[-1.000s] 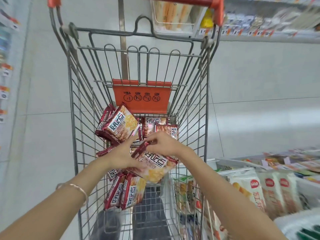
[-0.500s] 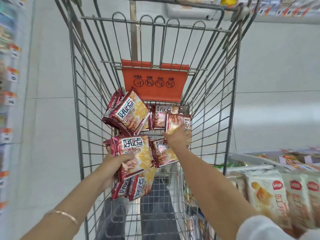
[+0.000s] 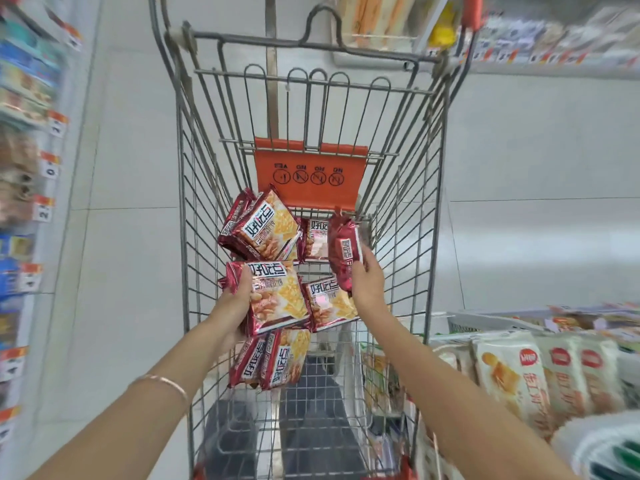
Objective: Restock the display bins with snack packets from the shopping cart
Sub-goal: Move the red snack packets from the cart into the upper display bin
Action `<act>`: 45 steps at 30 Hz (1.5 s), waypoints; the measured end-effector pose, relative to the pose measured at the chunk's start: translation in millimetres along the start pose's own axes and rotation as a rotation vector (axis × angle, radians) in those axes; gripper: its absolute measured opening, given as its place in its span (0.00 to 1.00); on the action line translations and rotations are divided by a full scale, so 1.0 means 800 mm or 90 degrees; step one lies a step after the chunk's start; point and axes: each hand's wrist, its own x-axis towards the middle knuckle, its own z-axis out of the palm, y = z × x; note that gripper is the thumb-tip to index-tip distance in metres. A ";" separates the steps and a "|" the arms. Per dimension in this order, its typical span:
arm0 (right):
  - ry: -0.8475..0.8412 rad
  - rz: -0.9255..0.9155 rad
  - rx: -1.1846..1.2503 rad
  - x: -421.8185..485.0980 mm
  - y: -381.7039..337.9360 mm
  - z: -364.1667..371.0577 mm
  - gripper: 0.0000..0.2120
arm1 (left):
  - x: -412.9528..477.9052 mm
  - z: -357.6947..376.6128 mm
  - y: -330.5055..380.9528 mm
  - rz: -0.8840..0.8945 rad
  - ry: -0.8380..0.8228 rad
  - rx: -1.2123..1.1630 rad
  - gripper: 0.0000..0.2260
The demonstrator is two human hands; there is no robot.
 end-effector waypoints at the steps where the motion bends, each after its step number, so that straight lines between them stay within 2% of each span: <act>1: -0.045 -0.092 -0.048 -0.027 -0.012 -0.008 0.26 | -0.008 0.003 0.007 0.010 -0.012 0.002 0.39; 4: -0.182 -0.366 -0.314 -0.079 -0.033 -0.024 0.33 | -0.031 0.009 0.026 0.036 -0.056 0.012 0.42; 6: -0.230 -0.482 -0.405 -0.100 -0.046 -0.031 0.34 | -0.058 0.010 0.036 0.060 -0.117 0.050 0.43; 8: -0.248 -0.500 -0.470 -0.115 -0.063 -0.034 0.34 | -0.076 0.010 0.043 0.068 -0.153 0.105 0.43; 12: -0.214 -0.464 -0.491 -0.168 -0.094 -0.049 0.32 | -0.128 0.000 0.048 0.107 -0.238 0.174 0.34; 13: -0.202 -0.437 -0.458 -0.185 -0.102 -0.052 0.31 | -0.140 -0.001 0.048 0.122 -0.241 0.197 0.33; 15: -0.147 -0.369 -0.297 -0.229 -0.127 -0.057 0.25 | -0.168 -0.005 0.049 0.162 -0.249 0.229 0.30; 17: -0.014 -0.295 -0.129 -0.265 -0.154 -0.061 0.23 | -0.197 -0.011 0.046 0.208 -0.268 0.248 0.24; 18: 0.036 -0.239 -0.091 -0.276 -0.168 -0.066 0.29 | -0.214 -0.013 0.043 0.227 -0.282 0.260 0.21; 19: 0.037 -0.172 -0.060 -0.285 -0.178 -0.070 0.38 | -0.235 -0.015 0.041 0.251 -0.298 0.273 0.17; 20: 0.001 -0.104 -0.026 -0.294 -0.186 -0.077 0.44 | -0.257 -0.015 0.038 0.273 -0.323 0.277 0.14; 21: -0.048 -0.046 0.020 -0.305 -0.193 -0.085 0.46 | -0.278 -0.014 0.036 0.297 -0.348 0.277 0.13; 23: -0.117 -0.026 0.110 -0.337 -0.198 -0.105 0.37 | -0.314 -0.010 0.035 0.350 -0.381 0.289 0.18; 26: -0.110 -0.127 0.159 -0.412 -0.218 -0.137 0.21 | -0.369 0.004 0.037 0.440 -0.431 0.288 0.42; 28: -0.043 -0.184 0.174 -0.461 -0.237 -0.166 0.19 | -0.413 0.026 0.036 0.484 -0.461 0.285 0.48; 29: 0.002 -0.209 0.177 -0.483 -0.245 -0.185 0.21 | -0.440 0.041 0.033 0.501 -0.491 0.289 0.44; 33: 0.179 -0.268 0.186 -0.578 -0.267 -0.271 0.33 | -0.545 0.113 0.011 0.556 -0.650 0.285 0.13; 34: 0.221 -0.274 0.181 -0.602 -0.268 -0.295 0.37 | -0.571 0.133 0.004 0.569 -0.690 0.298 0.10; 35: 0.269 -0.279 0.174 -0.628 -0.267 -0.319 0.42 | -0.598 0.152 -0.007 0.581 -0.725 0.319 0.10; 37: 0.357 -0.283 0.175 -0.679 -0.255 -0.366 0.48 | -0.650 0.190 -0.036 0.606 -0.772 0.340 0.20; 38: 0.392 -0.287 0.182 -0.702 -0.243 -0.391 0.49 | -0.674 0.208 -0.053 0.609 -0.807 0.353 0.21; 41: 0.515 -0.293 0.176 -0.796 -0.206 -0.447 0.53 | -0.741 0.256 -0.123 0.605 -0.928 0.409 0.15; 45: 0.578 -0.296 0.178 -0.914 -0.168 -0.503 0.28 | -0.816 0.305 -0.220 0.610 -1.020 0.496 0.08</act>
